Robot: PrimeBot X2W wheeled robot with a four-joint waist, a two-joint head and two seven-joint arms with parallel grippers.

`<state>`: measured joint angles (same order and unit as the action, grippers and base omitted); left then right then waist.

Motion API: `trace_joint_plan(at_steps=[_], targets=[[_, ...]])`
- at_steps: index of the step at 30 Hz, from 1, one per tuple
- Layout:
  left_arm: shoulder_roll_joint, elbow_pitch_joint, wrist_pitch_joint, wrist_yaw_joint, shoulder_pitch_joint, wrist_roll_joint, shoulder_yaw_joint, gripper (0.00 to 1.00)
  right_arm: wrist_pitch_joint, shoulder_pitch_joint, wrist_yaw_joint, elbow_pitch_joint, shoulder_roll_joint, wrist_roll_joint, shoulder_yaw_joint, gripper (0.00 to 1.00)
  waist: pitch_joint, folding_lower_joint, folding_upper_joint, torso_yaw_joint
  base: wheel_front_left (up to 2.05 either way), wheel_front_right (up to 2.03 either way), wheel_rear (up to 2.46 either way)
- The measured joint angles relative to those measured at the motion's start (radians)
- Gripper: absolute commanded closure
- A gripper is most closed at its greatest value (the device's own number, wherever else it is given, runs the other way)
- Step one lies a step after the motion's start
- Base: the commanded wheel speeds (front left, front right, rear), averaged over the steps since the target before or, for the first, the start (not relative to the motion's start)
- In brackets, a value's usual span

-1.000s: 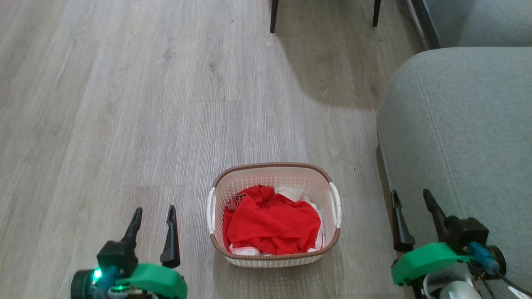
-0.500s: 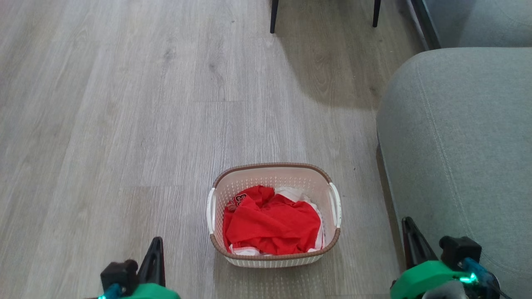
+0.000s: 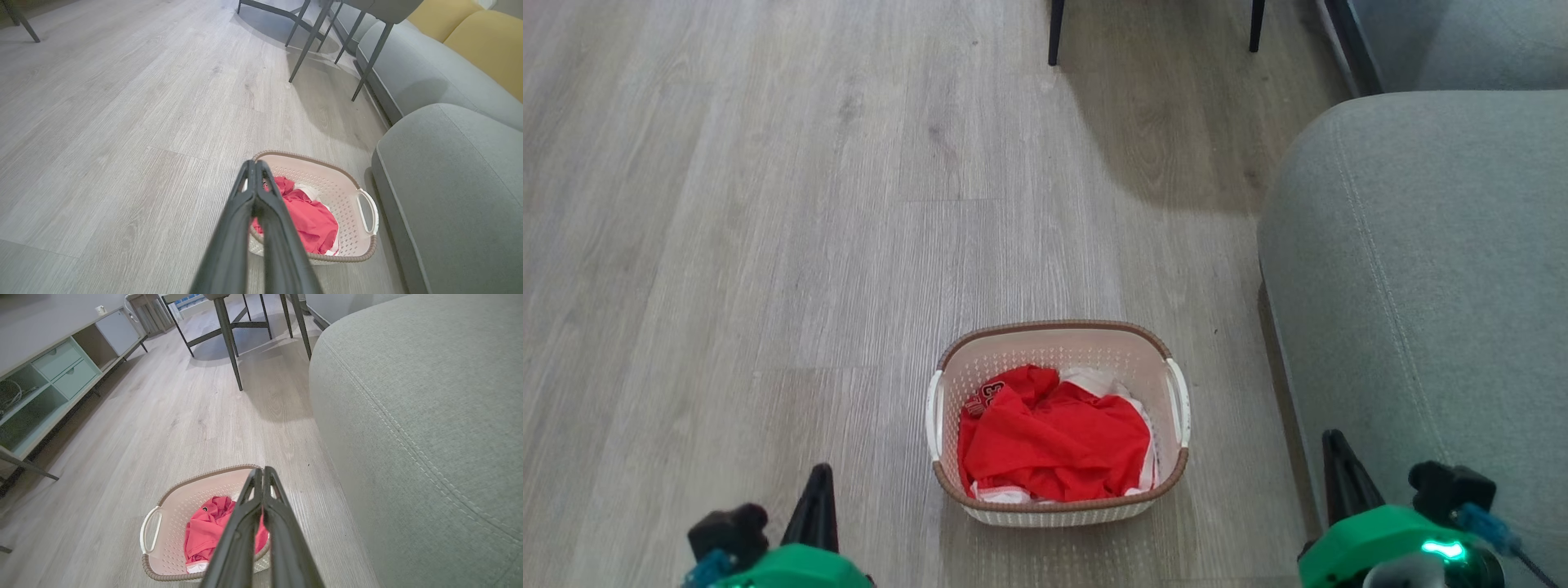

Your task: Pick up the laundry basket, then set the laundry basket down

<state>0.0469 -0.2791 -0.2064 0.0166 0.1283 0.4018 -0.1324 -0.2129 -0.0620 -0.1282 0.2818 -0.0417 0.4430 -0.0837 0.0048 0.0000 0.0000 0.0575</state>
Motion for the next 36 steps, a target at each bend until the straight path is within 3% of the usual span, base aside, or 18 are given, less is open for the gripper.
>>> trace_joint_plan(at_steps=[36], targets=[[0.001,0.001,0.100,-0.049,-0.054,0.400,0.056,1.00,0.090,0.040,0.000,-0.001,-0.003,0.396,0.053,1.00,0.000,0.0000,0.0000,-0.019,0.00,0.00,0.00]])
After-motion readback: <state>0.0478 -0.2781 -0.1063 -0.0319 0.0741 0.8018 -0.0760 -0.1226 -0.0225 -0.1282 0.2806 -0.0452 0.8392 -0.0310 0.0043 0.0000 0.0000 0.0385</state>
